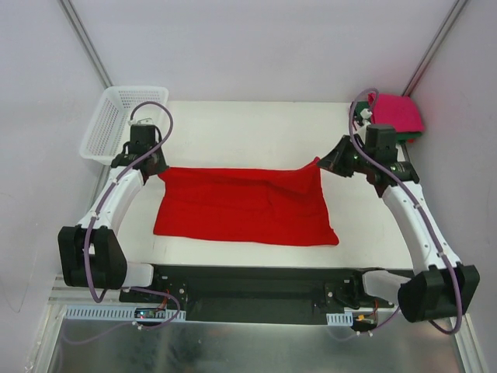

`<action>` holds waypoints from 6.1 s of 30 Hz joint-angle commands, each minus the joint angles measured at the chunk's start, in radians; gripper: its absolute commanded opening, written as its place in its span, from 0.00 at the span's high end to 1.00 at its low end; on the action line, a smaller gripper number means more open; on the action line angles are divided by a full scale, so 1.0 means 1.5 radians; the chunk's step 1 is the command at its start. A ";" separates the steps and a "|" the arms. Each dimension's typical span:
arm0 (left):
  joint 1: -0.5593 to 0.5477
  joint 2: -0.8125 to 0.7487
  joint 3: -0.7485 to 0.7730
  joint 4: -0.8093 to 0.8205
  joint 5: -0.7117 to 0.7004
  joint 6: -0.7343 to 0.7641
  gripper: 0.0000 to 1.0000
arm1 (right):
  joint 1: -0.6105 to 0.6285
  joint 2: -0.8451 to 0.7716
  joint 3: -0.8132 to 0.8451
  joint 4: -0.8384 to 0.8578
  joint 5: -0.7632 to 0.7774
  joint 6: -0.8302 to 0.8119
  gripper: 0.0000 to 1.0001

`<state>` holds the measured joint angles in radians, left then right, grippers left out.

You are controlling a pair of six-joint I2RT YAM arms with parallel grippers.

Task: Fold and stack the t-shirts
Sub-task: Fold the other side of the tshirt into a rectangle

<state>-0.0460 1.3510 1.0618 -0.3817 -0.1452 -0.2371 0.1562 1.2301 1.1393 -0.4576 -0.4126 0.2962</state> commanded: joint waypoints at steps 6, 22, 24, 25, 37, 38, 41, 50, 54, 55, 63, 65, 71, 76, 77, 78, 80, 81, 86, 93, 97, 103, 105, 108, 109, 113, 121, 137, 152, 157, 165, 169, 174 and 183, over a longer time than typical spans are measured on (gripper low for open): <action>0.000 -0.005 -0.026 -0.005 -0.057 -0.027 1.00 | 0.004 -0.174 -0.038 -0.113 0.084 -0.034 0.99; 0.000 0.035 -0.043 -0.013 -0.093 -0.048 1.00 | 0.005 -0.306 -0.084 -0.238 0.071 -0.044 0.99; 0.000 0.035 -0.049 -0.013 -0.093 -0.051 1.00 | 0.005 -0.318 -0.090 -0.249 0.072 -0.044 0.99; 0.000 0.033 -0.050 -0.013 -0.090 -0.053 1.00 | 0.005 -0.329 -0.091 -0.258 0.071 -0.041 0.99; -0.001 0.015 -0.060 -0.031 -0.108 -0.059 1.00 | 0.005 -0.407 -0.106 -0.350 0.042 -0.034 0.99; -0.001 0.012 -0.063 -0.033 -0.109 -0.061 1.00 | 0.006 -0.416 -0.110 -0.355 0.038 -0.033 0.99; -0.001 -0.003 -0.070 -0.037 -0.113 -0.063 1.00 | 0.006 -0.429 -0.113 -0.371 0.034 -0.033 0.99; -0.001 -0.027 -0.076 -0.057 -0.121 -0.069 1.00 | 0.006 -0.459 -0.094 -0.410 0.032 -0.039 0.99; -0.001 -0.045 -0.083 -0.068 -0.122 -0.073 1.00 | 0.006 -0.467 -0.085 -0.421 0.032 -0.038 0.99; 0.000 -0.052 -0.083 -0.071 -0.121 -0.073 1.00 | 0.006 -0.470 -0.082 -0.423 0.032 -0.039 0.99; -0.001 -0.115 -0.109 -0.094 -0.089 -0.101 1.00 | 0.006 -0.494 -0.063 -0.455 0.038 -0.038 0.99; -0.001 -0.132 -0.123 -0.094 -0.073 -0.114 1.00 | 0.005 -0.496 -0.059 -0.460 0.037 -0.039 0.99; -0.001 -0.199 -0.154 -0.101 -0.046 -0.155 1.00 | 0.005 -0.509 -0.058 -0.474 0.028 -0.038 0.99; -0.001 -0.236 -0.174 -0.110 -0.056 -0.168 1.00 | 0.006 -0.517 -0.069 -0.484 0.023 -0.039 0.99; -0.001 -0.237 -0.179 -0.112 -0.058 -0.168 1.00 | 0.006 -0.521 -0.071 -0.484 0.023 -0.037 0.99; -0.001 -0.238 -0.181 -0.112 -0.062 -0.170 1.00 | 0.005 -0.522 -0.074 -0.484 0.021 -0.037 0.99; -0.001 -0.235 -0.190 -0.114 -0.068 -0.172 1.00 | 0.005 -0.523 -0.079 -0.484 0.018 -0.036 0.99; -0.001 -0.231 -0.193 -0.116 -0.076 -0.175 1.00 | 0.006 -0.523 -0.080 -0.485 0.017 -0.037 0.99; -0.001 -0.210 -0.211 -0.115 -0.111 -0.188 1.00 | 0.006 -0.523 -0.080 -0.492 0.017 -0.041 0.99; -0.001 -0.177 -0.236 -0.113 -0.154 -0.208 1.00 | 0.006 -0.530 -0.093 -0.513 0.009 -0.045 0.99; -0.001 -0.175 -0.249 -0.113 -0.167 -0.212 1.00 | 0.006 -0.544 -0.106 -0.527 0.003 -0.044 0.99; -0.001 -0.172 -0.253 -0.109 -0.164 -0.220 1.00 | 0.005 -0.559 -0.134 -0.536 0.000 -0.038 0.99; -0.001 -0.174 -0.253 -0.110 -0.166 -0.223 1.00 | 0.005 -0.560 -0.139 -0.534 -0.001 -0.039 0.99; -0.001 -0.175 -0.254 -0.109 -0.165 -0.227 0.88 | 0.006 -0.560 -0.145 -0.531 0.001 -0.039 0.99; -0.001 -0.177 -0.254 -0.110 -0.163 -0.228 0.82 | 0.004 -0.559 -0.146 -0.531 -0.001 -0.041 0.99; -0.001 -0.196 -0.258 -0.110 -0.169 -0.233 0.45 | 0.006 -0.557 -0.155 -0.529 -0.001 -0.043 0.99; -0.001 -0.221 -0.246 -0.110 -0.178 -0.229 0.01 | 0.005 -0.557 -0.167 -0.529 -0.002 -0.044 0.99; -0.002 -0.116 -0.142 -0.042 -0.078 -0.202 0.01 | 0.006 -0.560 -0.175 -0.506 0.055 -0.029 0.32; -0.130 -0.102 -0.222 0.130 0.017 -0.169 0.15 | 0.074 -0.179 -0.241 -0.064 0.092 -0.028 0.99; -0.174 -0.060 -0.226 0.153 0.007 -0.178 0.53 | 0.153 -0.035 -0.221 0.013 0.131 -0.024 0.99; -0.179 -0.028 -0.246 0.173 -0.012 -0.172 0.64 | 0.175 0.108 -0.185 0.069 0.159 -0.022 0.99; -0.179 0.002 -0.245 0.179 -0.008 -0.171 0.65 | 0.174 0.147 -0.159 0.069 0.176 -0.027 0.99; -0.181 0.028 -0.244 0.183 0.003 -0.176 0.66 | 0.175 0.192 -0.118 0.063 0.224 -0.030 0.99; -0.182 0.083 -0.240 0.182 0.009 -0.185 0.66 | 0.173 0.314 -0.011 0.020 0.305 -0.043 0.99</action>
<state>-0.3088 1.4532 0.6998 -0.1200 -0.1352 -0.5079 0.4145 1.6585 1.0481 -0.3840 -0.0540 0.2489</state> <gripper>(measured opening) 0.343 0.017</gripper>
